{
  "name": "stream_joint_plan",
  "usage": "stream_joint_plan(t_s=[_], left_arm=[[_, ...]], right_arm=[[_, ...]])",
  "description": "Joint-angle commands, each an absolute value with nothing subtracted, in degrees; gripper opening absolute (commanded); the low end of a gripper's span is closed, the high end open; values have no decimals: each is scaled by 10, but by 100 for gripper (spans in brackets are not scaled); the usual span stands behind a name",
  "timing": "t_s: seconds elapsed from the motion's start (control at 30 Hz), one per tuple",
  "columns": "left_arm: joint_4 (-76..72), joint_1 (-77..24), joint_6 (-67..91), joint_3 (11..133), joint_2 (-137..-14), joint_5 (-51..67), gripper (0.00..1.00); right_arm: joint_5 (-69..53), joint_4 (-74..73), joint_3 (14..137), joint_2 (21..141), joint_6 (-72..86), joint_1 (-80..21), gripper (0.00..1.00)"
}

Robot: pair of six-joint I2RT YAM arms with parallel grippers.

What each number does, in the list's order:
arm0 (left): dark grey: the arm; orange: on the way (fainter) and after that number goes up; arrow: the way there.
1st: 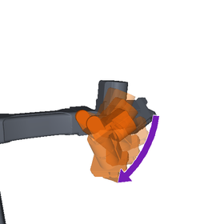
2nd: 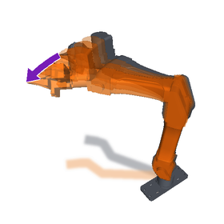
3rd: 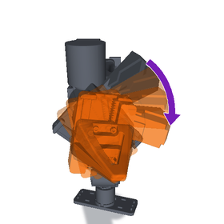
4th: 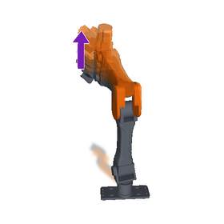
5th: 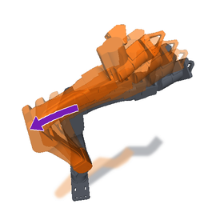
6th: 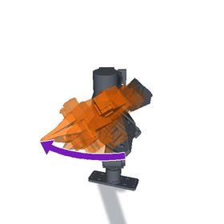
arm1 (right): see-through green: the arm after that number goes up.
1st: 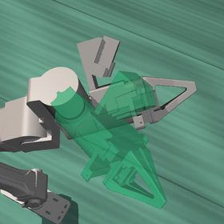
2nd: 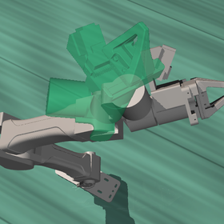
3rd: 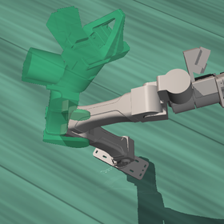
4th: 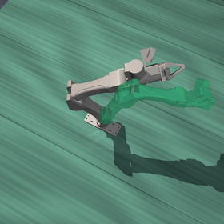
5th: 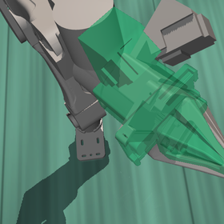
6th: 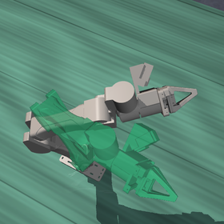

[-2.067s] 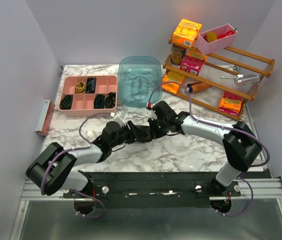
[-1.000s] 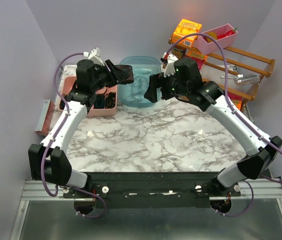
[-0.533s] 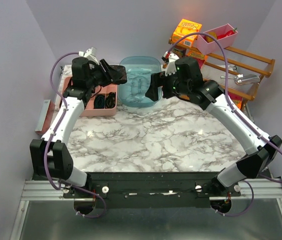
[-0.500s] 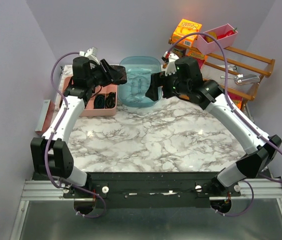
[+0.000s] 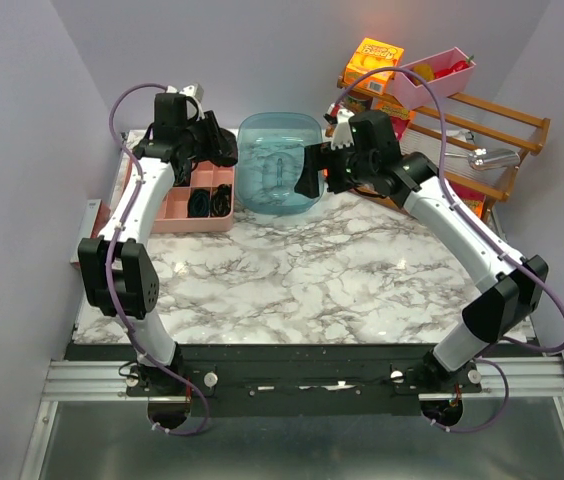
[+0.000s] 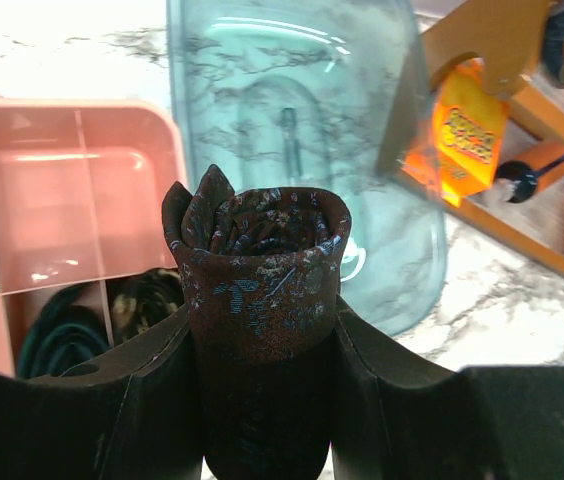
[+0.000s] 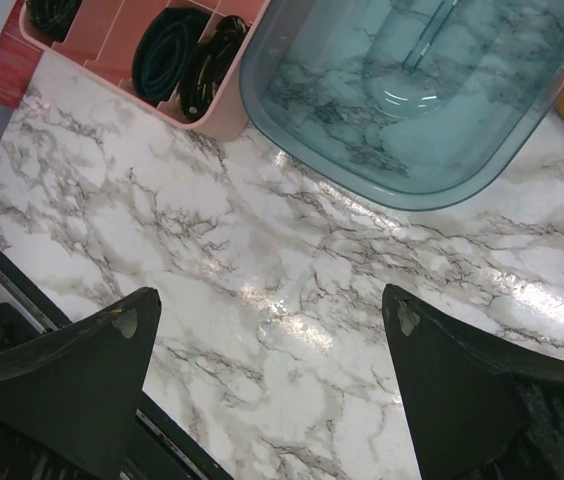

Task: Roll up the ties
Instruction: Place the tie in the storage box.

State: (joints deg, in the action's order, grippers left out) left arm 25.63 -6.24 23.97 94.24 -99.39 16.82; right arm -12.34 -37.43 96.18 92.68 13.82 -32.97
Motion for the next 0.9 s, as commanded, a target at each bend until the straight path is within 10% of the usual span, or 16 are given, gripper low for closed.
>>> stream_joint_plan(t_s=[0.0, 0.87], left_arm=[[337, -45, 173, 990, -1028, 129, 0], [472, -40, 77, 1204, -1172, 7, 0]], right_arm=[[-141, -381, 965, 936, 132, -323, 100], [-156, -364, 910, 932, 139, -310, 100]])
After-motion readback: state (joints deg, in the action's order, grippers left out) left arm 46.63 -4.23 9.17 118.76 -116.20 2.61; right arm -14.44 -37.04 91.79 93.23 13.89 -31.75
